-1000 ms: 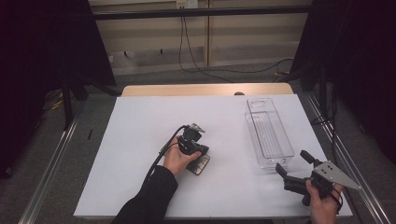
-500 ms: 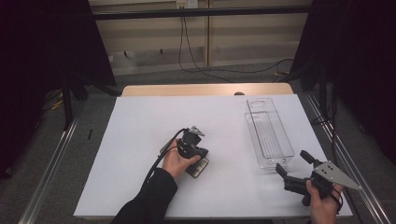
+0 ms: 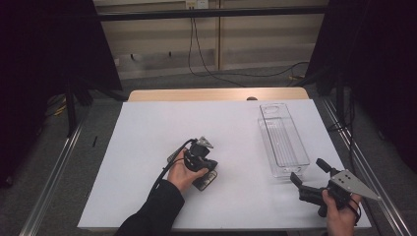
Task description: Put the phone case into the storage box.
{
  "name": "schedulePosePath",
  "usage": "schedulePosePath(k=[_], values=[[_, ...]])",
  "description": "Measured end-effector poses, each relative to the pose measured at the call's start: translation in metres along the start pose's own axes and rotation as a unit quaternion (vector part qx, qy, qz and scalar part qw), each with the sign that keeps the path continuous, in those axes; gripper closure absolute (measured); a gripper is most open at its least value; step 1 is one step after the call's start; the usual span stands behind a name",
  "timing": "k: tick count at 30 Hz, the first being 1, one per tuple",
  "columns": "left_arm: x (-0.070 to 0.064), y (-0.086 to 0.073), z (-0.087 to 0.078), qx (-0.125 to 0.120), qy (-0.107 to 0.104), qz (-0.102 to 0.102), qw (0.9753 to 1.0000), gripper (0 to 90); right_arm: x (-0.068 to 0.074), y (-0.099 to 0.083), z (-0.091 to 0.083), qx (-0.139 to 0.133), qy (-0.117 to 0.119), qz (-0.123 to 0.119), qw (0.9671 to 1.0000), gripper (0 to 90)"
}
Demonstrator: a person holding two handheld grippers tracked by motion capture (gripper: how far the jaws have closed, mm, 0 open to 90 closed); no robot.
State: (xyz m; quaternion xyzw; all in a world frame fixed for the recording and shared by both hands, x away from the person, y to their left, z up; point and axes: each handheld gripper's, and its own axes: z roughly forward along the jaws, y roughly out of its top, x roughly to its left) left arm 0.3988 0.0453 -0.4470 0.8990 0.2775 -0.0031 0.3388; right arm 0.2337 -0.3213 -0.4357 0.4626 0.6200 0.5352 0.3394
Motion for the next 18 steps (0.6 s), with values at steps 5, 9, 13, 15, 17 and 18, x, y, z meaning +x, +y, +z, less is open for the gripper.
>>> schedulePosePath(k=[5,9,13,15,17,18], values=[[-0.002,-0.003,-0.002,-0.001,-0.002,-0.001,1.0,90.0,0.0,0.0,0.0,0.0,0.0,0.0,1.0,0.0],[-0.002,-0.006,-0.005,0.001,-0.008,0.005,1.0,90.0,0.0,0.0,0.0,0.0,0.001,0.001,1.0,0.0],[-0.002,-0.009,-0.006,0.0,-0.01,0.002,1.0,90.0,0.0,0.0,0.0,0.001,0.003,-0.004,1.0,0.0],[-0.004,-0.01,-0.007,-0.001,-0.008,0.002,1.0,90.0,0.0,0.0,0.001,0.001,0.002,0.0,1.0,0.0],[-0.004,-0.011,-0.008,0.001,-0.009,0.005,0.9999,90.0,0.0,0.0,0.001,0.001,0.002,0.0,1.0,0.0],[-0.004,-0.011,-0.009,0.001,-0.01,0.006,0.9999,90.0,0.0,0.0,0.0,0.0,0.002,-0.001,1.0,0.0]])
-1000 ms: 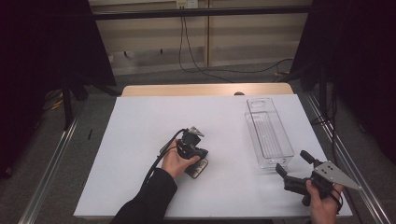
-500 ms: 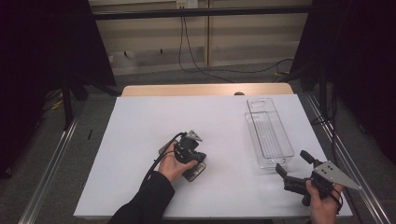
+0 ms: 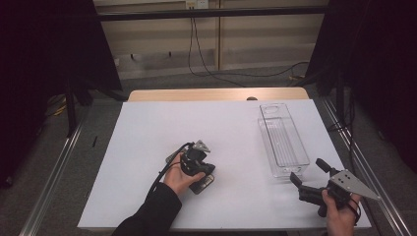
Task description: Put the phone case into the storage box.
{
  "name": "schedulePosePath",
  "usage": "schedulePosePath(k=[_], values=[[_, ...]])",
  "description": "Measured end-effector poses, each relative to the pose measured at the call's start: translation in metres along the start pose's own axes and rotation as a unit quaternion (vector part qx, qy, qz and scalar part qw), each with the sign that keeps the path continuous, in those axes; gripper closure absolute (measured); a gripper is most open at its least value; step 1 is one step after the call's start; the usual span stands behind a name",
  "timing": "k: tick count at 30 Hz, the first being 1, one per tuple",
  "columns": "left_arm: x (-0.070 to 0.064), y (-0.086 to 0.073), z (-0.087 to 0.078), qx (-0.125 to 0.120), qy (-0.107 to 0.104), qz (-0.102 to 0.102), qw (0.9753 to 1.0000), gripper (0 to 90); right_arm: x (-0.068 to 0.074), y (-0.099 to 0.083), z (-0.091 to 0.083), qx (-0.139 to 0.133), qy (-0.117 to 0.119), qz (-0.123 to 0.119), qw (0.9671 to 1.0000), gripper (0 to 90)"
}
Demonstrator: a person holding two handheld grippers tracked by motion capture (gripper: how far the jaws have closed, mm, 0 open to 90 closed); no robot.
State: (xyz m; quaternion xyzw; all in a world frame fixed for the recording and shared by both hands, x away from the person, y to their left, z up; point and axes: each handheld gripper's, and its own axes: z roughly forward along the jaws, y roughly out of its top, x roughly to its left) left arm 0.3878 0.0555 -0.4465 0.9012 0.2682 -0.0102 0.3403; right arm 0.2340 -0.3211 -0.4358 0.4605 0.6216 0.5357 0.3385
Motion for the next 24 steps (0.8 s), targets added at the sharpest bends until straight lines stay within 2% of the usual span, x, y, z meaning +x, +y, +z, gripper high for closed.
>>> schedulePosePath(k=[7,13,17,23,24], values=[[-0.002,-0.002,-0.002,0.0,0.001,0.003,1.0,90.0,0.0,0.0,0.0,0.001,0.002,-0.002,1.0,0.0],[-0.004,-0.009,-0.007,0.001,-0.009,0.003,1.0,90.0,0.0,0.0,0.0,0.001,0.002,-0.002,1.0,0.0],[-0.007,-0.011,-0.008,0.0,-0.005,0.013,0.9999,90.0,0.0,0.0,0.0,0.001,0.001,-0.001,1.0,0.0],[-0.012,-0.013,-0.008,-0.004,-0.005,0.011,0.9999,90.0,0.0,0.0,0.0,0.0,0.001,-0.002,1.0,0.0],[-0.014,-0.014,-0.008,-0.008,0.002,0.014,0.9999,90.0,0.0,0.0,0.0,0.0,0.001,-0.002,1.0,0.0]])
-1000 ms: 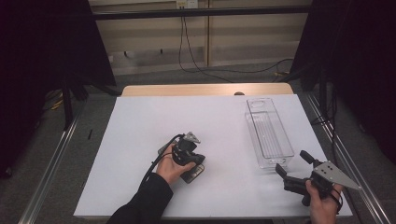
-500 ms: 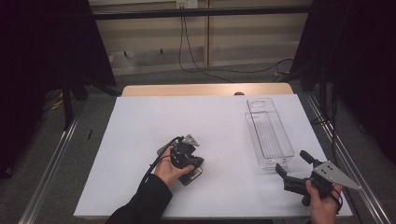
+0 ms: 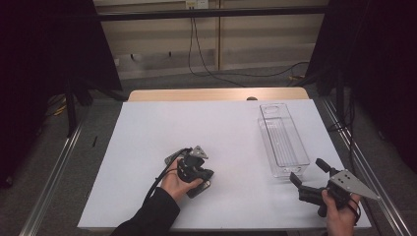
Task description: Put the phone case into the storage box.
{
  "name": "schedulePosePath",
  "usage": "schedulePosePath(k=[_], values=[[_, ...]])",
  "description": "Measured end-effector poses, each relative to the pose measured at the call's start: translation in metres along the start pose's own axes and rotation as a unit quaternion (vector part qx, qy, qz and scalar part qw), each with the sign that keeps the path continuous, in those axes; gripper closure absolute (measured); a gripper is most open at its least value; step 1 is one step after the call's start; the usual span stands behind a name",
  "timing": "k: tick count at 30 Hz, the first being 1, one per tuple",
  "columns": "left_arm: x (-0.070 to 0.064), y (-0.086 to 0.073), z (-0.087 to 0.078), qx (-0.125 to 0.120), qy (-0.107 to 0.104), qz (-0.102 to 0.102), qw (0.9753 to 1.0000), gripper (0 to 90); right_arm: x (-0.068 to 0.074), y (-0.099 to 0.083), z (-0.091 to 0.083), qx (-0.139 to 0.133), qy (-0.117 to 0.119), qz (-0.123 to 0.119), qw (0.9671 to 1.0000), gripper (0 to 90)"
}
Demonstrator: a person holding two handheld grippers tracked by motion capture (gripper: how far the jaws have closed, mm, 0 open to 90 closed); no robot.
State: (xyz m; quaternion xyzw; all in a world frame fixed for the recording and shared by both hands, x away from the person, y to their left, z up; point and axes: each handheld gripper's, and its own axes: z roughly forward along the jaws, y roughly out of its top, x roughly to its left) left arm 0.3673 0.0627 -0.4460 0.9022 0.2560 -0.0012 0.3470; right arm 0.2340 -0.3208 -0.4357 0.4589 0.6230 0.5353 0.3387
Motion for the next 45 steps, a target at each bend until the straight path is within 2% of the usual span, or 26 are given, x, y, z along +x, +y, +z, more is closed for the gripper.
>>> schedulePosePath(k=[1,3,7,18,24,45], values=[[-0.003,-0.001,0.0,0.0,0.006,0.003,1.0,90.0,0.0,0.0,0.0,0.001,0.001,0.0,1.0,0.0],[-0.005,-0.001,-0.001,0.003,-0.009,0.001,1.0,90.0,0.0,0.0,0.0,0.001,0.001,0.0,1.0,0.0],[-0.011,-0.004,-0.002,0.007,-0.01,0.011,0.9999,90.0,0.0,0.0,0.0,0.001,0.001,-0.001,1.0,0.0],[-0.014,-0.011,-0.007,0.002,-0.012,0.011,0.9999,90.0,0.0,0.0,0.0,0.001,0.001,-0.001,1.0,0.0],[-0.016,-0.018,-0.011,-0.009,-0.009,0.006,0.9999,90.0,0.0,0.0,0.0,0.002,0.002,-0.002,1.0,0.0],[-0.016,-0.037,-0.028,-0.004,-0.014,-0.002,0.9999,90.0,0.001,0.0,0.0,0.0,0.002,-0.002,1.0,0.0]])
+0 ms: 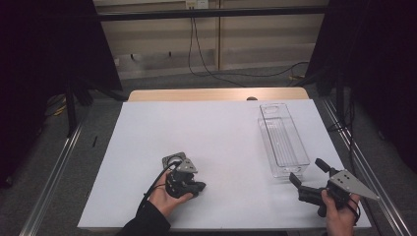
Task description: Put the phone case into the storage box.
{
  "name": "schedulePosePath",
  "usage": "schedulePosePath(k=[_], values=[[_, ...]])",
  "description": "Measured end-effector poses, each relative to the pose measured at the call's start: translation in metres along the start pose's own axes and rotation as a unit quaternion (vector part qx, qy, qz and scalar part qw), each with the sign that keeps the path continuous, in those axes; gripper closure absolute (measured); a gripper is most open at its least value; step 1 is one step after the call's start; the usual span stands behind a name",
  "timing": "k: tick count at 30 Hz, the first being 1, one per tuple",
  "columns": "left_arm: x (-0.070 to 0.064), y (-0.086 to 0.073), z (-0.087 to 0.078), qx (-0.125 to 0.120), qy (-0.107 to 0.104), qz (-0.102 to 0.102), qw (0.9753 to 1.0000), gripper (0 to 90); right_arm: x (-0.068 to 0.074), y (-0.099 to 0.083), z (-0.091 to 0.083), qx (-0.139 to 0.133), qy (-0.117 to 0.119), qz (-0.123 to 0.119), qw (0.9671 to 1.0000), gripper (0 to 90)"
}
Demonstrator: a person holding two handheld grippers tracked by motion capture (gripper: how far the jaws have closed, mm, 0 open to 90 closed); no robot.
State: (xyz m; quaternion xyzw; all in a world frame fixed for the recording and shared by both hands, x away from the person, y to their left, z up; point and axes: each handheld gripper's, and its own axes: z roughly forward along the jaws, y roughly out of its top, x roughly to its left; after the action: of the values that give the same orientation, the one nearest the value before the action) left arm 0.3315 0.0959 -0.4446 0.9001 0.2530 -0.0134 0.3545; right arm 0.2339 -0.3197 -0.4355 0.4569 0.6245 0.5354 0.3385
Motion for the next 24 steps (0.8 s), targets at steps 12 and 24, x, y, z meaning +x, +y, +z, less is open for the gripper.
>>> schedulePosePath(k=[12,24], values=[[0.005,-0.013,-0.013,0.0,-0.003,-0.012,0.9999,90.0,0.0,0.0,0.0,0.001,-0.001,0.0,1.0,0.0],[0.011,-0.026,-0.025,0.0,0.0,-0.027,0.9996,90.0,0.0,0.0,-0.001,-0.002,0.001,0.0,1.0,0.0]])
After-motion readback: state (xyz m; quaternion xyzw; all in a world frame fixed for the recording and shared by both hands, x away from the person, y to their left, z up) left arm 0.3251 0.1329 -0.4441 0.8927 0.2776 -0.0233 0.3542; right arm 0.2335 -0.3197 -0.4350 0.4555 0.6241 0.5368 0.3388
